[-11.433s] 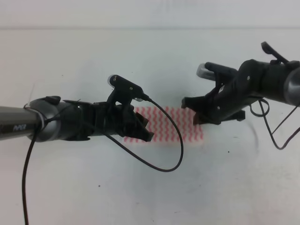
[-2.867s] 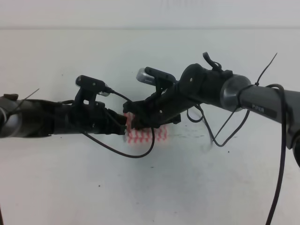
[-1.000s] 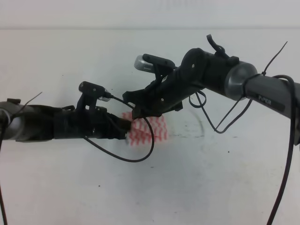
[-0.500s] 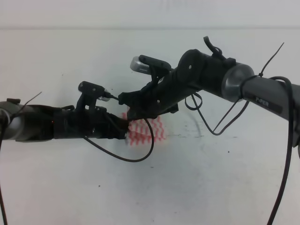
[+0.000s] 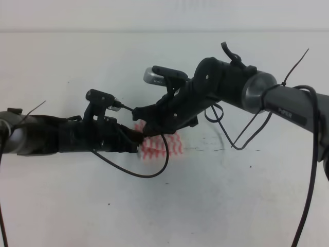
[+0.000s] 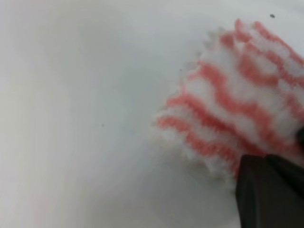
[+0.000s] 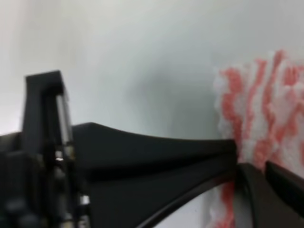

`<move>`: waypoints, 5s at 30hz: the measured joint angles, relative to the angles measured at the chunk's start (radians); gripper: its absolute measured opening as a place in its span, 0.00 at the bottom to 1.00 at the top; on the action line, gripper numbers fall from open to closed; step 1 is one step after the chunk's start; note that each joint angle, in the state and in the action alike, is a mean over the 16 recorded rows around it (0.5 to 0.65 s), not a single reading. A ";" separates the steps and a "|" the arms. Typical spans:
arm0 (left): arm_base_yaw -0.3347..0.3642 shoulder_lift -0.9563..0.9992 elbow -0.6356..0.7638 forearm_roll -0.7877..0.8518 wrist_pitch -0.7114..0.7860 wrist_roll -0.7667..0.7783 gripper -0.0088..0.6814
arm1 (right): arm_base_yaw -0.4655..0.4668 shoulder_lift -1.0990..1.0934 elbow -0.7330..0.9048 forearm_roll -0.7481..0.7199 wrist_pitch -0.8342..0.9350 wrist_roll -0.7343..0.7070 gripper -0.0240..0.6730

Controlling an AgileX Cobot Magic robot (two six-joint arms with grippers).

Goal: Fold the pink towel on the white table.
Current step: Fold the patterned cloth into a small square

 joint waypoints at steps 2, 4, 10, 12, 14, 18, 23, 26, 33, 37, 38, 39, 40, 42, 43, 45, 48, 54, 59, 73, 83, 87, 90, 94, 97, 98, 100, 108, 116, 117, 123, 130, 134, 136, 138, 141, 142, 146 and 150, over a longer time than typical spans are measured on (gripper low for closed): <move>0.001 0.000 0.000 0.000 0.000 0.000 0.00 | 0.000 0.004 0.000 0.000 0.003 0.000 0.01; 0.004 -0.001 0.001 0.000 0.000 0.001 0.01 | 0.000 0.010 0.000 0.002 0.004 0.000 0.01; 0.020 -0.002 0.001 0.000 0.003 0.001 0.01 | 0.000 0.019 0.000 0.005 0.009 0.000 0.01; 0.031 -0.006 0.001 -0.001 0.010 -0.001 0.01 | 0.000 0.020 0.000 0.006 0.010 0.000 0.01; 0.042 -0.009 0.001 -0.001 0.014 -0.002 0.00 | 0.000 0.019 0.000 0.007 0.011 0.000 0.01; 0.064 -0.017 0.000 -0.002 0.029 -0.006 0.00 | 0.001 0.019 0.000 0.009 0.014 0.000 0.01; 0.085 -0.028 0.001 -0.006 0.050 -0.010 0.00 | 0.001 0.019 0.000 0.011 0.024 0.000 0.04; 0.090 -0.033 0.001 -0.009 0.062 -0.011 0.00 | 0.002 0.019 0.000 0.012 0.033 0.000 0.10; 0.088 -0.035 0.001 -0.011 0.073 -0.010 0.01 | 0.002 0.016 0.000 0.029 0.058 0.000 0.30; 0.088 -0.035 0.001 -0.012 0.077 -0.008 0.01 | 0.002 0.013 -0.002 0.038 0.076 0.000 0.41; 0.088 -0.035 0.001 -0.011 0.076 -0.007 0.00 | 0.002 0.012 -0.004 0.041 0.082 0.000 0.43; 0.088 -0.035 0.001 -0.011 0.077 -0.007 0.00 | 0.002 0.011 -0.008 0.043 0.090 0.000 0.45; 0.088 -0.035 0.001 -0.010 0.076 -0.006 0.00 | 0.002 0.010 -0.011 0.045 0.097 0.000 0.46; 0.088 -0.035 -0.001 -0.010 0.079 -0.006 0.00 | 0.002 0.009 -0.020 0.049 0.112 0.000 0.47; 0.088 -0.035 -0.002 -0.010 0.081 -0.006 0.00 | 0.002 0.008 -0.025 0.049 0.119 0.000 0.47; 0.088 -0.035 -0.005 -0.009 0.085 -0.008 0.00 | 0.002 0.008 -0.035 0.048 0.135 0.000 0.45; 0.088 -0.036 -0.012 -0.011 0.098 -0.014 0.00 | 0.002 0.006 -0.050 0.046 0.160 0.000 0.40; 0.088 -0.035 -0.025 -0.008 0.118 -0.029 0.00 | 0.002 0.014 -0.075 0.041 0.206 0.000 0.30; 0.088 -0.034 -0.034 -0.006 0.138 -0.041 0.00 | 0.002 0.025 -0.078 0.044 0.227 -0.004 0.22; 0.077 -0.035 -0.082 -0.002 0.178 -0.100 0.00 | 0.001 0.021 -0.121 0.006 0.282 0.006 0.09; 0.019 -0.027 -0.106 0.047 0.125 -0.135 0.00 | -0.017 0.017 -0.168 -0.160 0.323 0.111 0.01; -0.005 -0.009 -0.106 0.071 0.089 -0.138 0.00 | -0.025 0.017 -0.172 -0.201 0.331 0.141 0.01; -0.018 0.009 -0.106 0.085 0.063 -0.139 0.00 | -0.030 0.017 -0.172 -0.211 0.336 0.148 0.01; -0.029 0.033 -0.107 0.093 0.038 -0.138 0.00 | -0.033 0.018 -0.172 -0.213 0.339 0.153 0.01; -0.030 0.047 -0.111 0.087 0.031 -0.131 0.00 | -0.033 0.018 -0.172 -0.214 0.341 0.155 0.01; -0.030 0.051 -0.113 0.085 0.031 -0.129 0.00 | -0.034 0.017 -0.172 -0.215 0.342 0.155 0.01; -0.030 0.055 -0.118 0.079 0.030 -0.124 0.01 | -0.034 0.016 -0.172 -0.215 0.345 0.156 0.01; -0.023 0.049 -0.137 0.065 0.051 -0.108 0.01 | -0.035 0.012 -0.172 -0.218 0.348 0.155 0.01; 0.006 0.004 -0.146 0.088 0.075 -0.130 0.00 | -0.035 -0.019 -0.171 -0.252 0.336 0.157 0.01; 0.010 -0.006 -0.147 0.093 0.077 -0.138 0.00 | -0.035 -0.025 -0.171 -0.258 0.334 0.157 0.01; 0.032 -0.073 -0.145 0.165 0.069 -0.211 0.01 | -0.036 -0.066 -0.171 -0.295 0.322 0.160 0.01; 0.040 -0.158 -0.115 0.247 0.004 -0.292 0.00 | -0.037 -0.115 -0.167 -0.332 0.321 0.159 0.01; 0.040 -0.217 -0.073 0.255 -0.069 -0.303 0.00 | -0.037 -0.142 -0.157 -0.346 0.317 0.158 0.01; 0.040 -0.248 -0.050 0.238 -0.102 -0.295 0.00 | -0.037 -0.159 -0.146 -0.353 0.312 0.158 0.01; 0.039 -0.277 -0.027 0.212 -0.124 -0.281 0.00 | -0.037 -0.179 -0.129 -0.358 0.304 0.157 0.01; 0.032 -0.312 0.002 0.171 -0.149 -0.260 0.00 | -0.037 -0.221 -0.082 -0.363 0.277 0.157 0.01; 0.026 -0.323 0.011 0.157 -0.157 -0.251 0.00 | -0.037 -0.238 -0.061 -0.364 0.264 0.157 0.01; -0.013 -0.348 0.035 0.098 -0.170 -0.213 0.00 | -0.037 -0.317 0.052 -0.365 0.197 0.158 0.01; -0.072 -0.339 0.041 0.051 -0.173 -0.174 0.01 | -0.037 -0.410 0.191 -0.361 0.110 0.160 0.01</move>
